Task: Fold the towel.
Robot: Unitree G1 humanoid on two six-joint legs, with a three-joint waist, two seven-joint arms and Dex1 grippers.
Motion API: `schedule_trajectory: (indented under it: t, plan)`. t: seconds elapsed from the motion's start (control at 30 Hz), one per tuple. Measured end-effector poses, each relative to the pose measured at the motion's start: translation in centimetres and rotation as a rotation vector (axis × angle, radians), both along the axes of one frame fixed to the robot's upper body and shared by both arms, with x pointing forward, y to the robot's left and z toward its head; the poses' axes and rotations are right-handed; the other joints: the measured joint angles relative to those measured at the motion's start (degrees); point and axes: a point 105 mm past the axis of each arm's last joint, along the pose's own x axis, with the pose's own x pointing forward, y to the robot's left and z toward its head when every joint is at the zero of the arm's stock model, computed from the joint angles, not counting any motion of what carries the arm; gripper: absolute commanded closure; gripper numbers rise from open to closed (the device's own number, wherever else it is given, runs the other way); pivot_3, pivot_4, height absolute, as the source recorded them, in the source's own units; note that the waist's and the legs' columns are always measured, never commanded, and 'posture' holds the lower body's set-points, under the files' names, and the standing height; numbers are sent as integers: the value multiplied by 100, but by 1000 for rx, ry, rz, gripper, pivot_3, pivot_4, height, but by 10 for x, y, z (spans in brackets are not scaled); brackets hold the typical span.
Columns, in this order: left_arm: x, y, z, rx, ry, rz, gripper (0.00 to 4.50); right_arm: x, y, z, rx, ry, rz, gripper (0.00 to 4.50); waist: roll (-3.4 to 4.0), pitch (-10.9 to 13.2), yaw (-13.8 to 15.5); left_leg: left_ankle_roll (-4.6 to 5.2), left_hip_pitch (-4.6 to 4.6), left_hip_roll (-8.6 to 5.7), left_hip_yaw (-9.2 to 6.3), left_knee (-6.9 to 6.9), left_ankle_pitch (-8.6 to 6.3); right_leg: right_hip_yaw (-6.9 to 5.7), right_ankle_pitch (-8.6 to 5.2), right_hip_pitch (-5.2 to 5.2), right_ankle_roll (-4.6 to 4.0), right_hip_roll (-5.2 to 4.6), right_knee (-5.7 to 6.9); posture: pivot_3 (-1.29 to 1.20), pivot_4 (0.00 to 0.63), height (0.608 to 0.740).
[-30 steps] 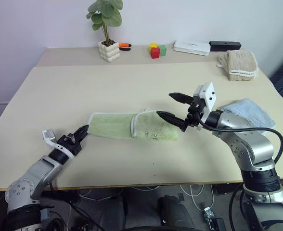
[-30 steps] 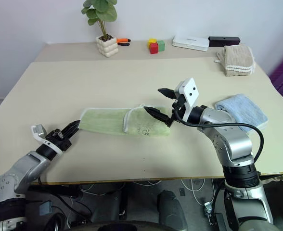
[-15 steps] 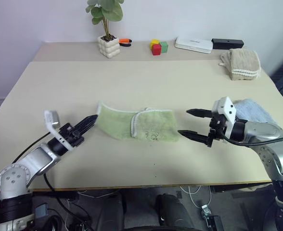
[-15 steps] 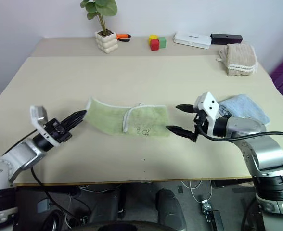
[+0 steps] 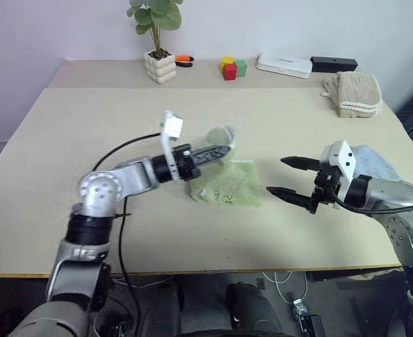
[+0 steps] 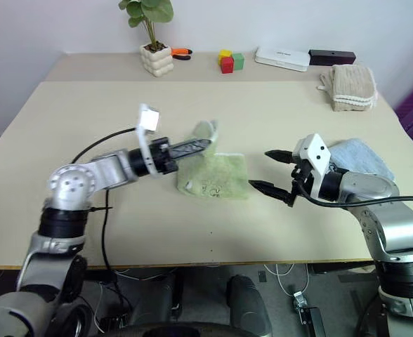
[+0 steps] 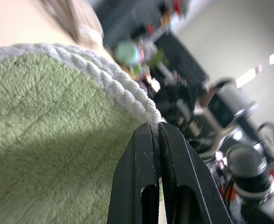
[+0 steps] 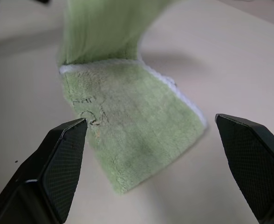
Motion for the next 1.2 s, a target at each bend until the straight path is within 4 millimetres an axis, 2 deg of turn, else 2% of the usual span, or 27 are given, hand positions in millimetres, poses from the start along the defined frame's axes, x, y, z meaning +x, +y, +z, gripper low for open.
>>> schedule_trajectory:
  t: [0.23,0.6,0.7,0.93,1.1,1.2]
  plan:
    - [-1,-18,-39,130,38,-87,4455,-4,-7,-1,-2,-9,-47,0,-2,5,1,1,0,2,-7,2,-1,-2,-1,-2,7,5,6,0,150,740]
    - [5,-55,-52,176,-3,-136,4455,-4,-7,2,-5,-35,-79,0,-4,7,7,3,-7,-1,-11,13,-2,-2,2,1,14,2,5,0,150,740]
    - [5,-61,-60,191,14,-135,3585,-4,-7,3,-5,-39,-81,0,-4,7,3,3,-7,-1,-11,13,-2,-2,4,1,18,3,5,0,150,740]
    - [5,-68,-60,202,-13,-130,105,-3,-6,4,-2,-47,-91,0,-5,7,7,3,-8,-1,-11,15,-2,-2,6,2,21,2,6,0,150,740]
    - [-2,-60,-41,167,-93,-170,105,2,-1,11,42,-78,-96,0,-3,7,-7,3,-7,1,-12,13,-2,-2,12,1,33,5,8,0,150,740]
    - [-5,-48,-15,73,-120,-178,105,6,3,17,77,-102,-102,0,-2,8,-8,3,-7,2,-13,14,-2,-3,13,0,36,6,12,0,150,740]
